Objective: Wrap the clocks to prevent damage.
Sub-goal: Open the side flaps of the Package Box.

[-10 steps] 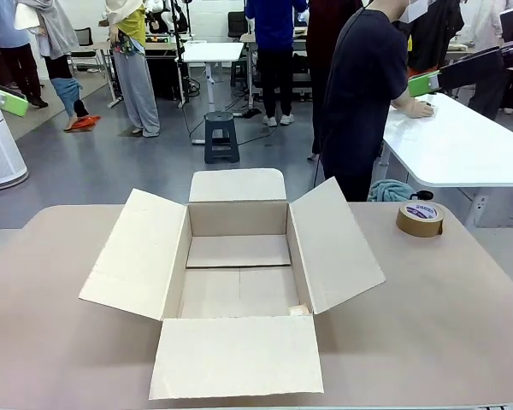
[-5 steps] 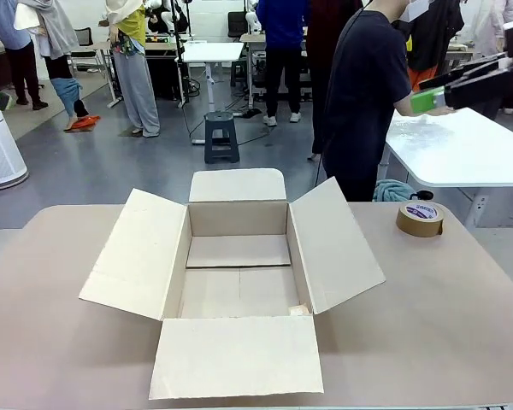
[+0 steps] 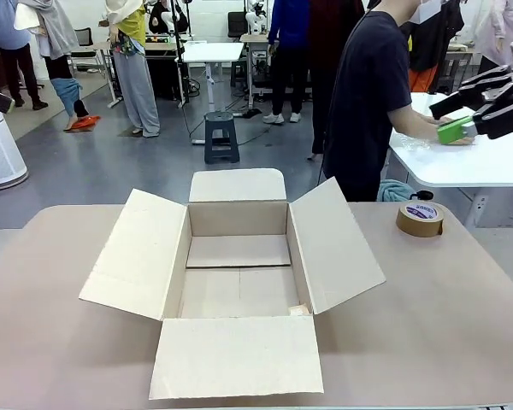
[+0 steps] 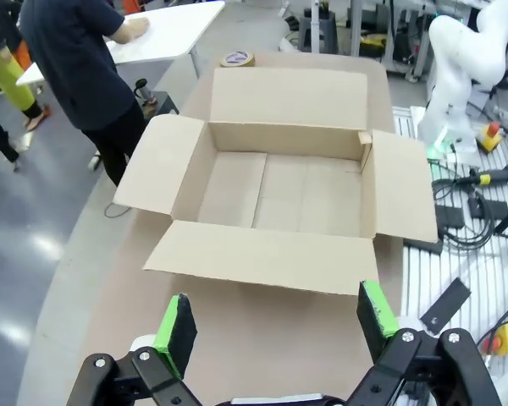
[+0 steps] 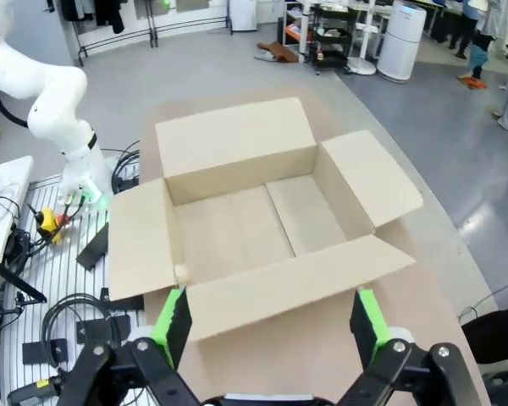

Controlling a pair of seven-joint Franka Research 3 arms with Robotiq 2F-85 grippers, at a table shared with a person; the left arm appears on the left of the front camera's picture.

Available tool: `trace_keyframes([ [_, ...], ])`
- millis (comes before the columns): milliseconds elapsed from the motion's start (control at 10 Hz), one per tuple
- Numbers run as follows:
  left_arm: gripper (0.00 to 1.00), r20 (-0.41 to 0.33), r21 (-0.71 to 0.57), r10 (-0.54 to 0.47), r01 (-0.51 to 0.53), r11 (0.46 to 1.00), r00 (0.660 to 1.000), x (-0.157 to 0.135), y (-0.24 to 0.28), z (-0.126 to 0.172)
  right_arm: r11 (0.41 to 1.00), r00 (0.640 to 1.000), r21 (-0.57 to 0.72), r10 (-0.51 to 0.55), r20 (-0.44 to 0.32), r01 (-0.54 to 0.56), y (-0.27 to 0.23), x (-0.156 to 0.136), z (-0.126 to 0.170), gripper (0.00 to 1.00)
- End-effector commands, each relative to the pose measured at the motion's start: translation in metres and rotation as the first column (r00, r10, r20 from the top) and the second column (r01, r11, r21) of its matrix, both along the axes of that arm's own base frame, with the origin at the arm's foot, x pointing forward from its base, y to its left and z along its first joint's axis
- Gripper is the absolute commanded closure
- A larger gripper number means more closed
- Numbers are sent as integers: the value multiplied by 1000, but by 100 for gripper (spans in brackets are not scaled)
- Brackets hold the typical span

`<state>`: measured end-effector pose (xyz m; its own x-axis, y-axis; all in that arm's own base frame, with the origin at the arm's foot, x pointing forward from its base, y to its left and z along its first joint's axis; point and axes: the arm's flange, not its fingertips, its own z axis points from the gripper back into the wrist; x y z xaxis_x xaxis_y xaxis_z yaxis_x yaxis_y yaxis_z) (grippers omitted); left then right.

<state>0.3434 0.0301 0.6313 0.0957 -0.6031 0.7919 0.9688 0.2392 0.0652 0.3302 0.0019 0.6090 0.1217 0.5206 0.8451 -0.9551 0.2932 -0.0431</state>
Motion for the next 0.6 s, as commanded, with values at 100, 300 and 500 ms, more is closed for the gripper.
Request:
trace_keyframes([
  [100, 0, 52, 44, 32, -34, 998, 998, 4, -14, -9, 995, 995, -9, -102, -7, 102, -9, 4, -1, 0],
  [300, 0, 16, 16, -4, 4, 1000, 1000, 1, -5, 0, 999, 999, -1, -33, -3, 33, -11, 3, 0, 0],
  [500, 0, 16, 16, -4, 4, 1000, 1000, 1, -5, 0, 999, 999, -1, -33, -3, 33, -11, 3, 0, 0],
])
